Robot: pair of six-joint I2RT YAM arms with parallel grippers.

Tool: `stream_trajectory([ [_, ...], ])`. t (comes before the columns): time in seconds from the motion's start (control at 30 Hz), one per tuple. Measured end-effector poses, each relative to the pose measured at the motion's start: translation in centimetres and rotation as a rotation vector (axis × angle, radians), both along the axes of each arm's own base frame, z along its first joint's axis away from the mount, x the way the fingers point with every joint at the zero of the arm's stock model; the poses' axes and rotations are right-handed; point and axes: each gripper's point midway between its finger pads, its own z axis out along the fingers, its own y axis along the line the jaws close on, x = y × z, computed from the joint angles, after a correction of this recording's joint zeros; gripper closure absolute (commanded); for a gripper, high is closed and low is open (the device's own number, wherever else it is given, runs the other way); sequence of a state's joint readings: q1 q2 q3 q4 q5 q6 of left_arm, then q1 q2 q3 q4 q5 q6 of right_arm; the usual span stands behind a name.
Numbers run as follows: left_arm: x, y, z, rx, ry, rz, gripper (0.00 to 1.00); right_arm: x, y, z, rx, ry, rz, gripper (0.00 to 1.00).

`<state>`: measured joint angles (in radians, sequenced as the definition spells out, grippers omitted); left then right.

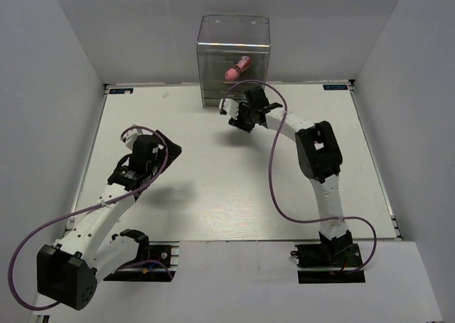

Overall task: Sort the stationery into containers
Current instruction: Close the drawer in the storage box, then reset both arms

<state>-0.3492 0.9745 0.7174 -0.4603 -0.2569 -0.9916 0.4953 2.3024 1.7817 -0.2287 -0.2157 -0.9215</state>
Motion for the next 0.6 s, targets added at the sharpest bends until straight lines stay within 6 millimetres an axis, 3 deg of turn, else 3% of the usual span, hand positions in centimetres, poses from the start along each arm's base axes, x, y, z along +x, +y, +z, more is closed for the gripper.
stream_trajectory([
  [0.03,0.1,-0.3,0.3,-0.005,-0.014,-0.016,0.00,-1.2,-0.1,0.7,0.031,0.039,-0.006,0.33],
  [0.07,0.2,-0.5,0.6,-0.012,-0.032,-0.031,0.00,-2.2,0.0,1.8,0.065,0.069,-0.009,0.14],
  [0.1,0.3,-0.8,1.0,-0.020,-0.053,-0.048,0.00,-3.3,0.1,3.4,0.111,0.097,-0.018,0.10],
  [0.27,0.8,-2.5,2.7,-0.049,-0.164,-0.155,0.00,-8.9,-0.5,12.6,0.356,0.144,-0.089,0.10],
  [0.4,1.6,-3.9,4.2,-0.047,-0.246,-0.250,0.00,-11.3,-1.6,17.5,0.496,0.152,-0.180,0.10],
  [0.5,2.0,-4.7,4.6,-0.031,-0.274,-0.312,0.00,-11.9,-2.6,17.9,0.539,0.157,-0.270,0.10],
  [0.6,2.3,-5.5,4.5,-0.010,-0.289,-0.371,0.00,-13.1,-4.4,15.1,0.518,0.193,-0.366,0.10],
])
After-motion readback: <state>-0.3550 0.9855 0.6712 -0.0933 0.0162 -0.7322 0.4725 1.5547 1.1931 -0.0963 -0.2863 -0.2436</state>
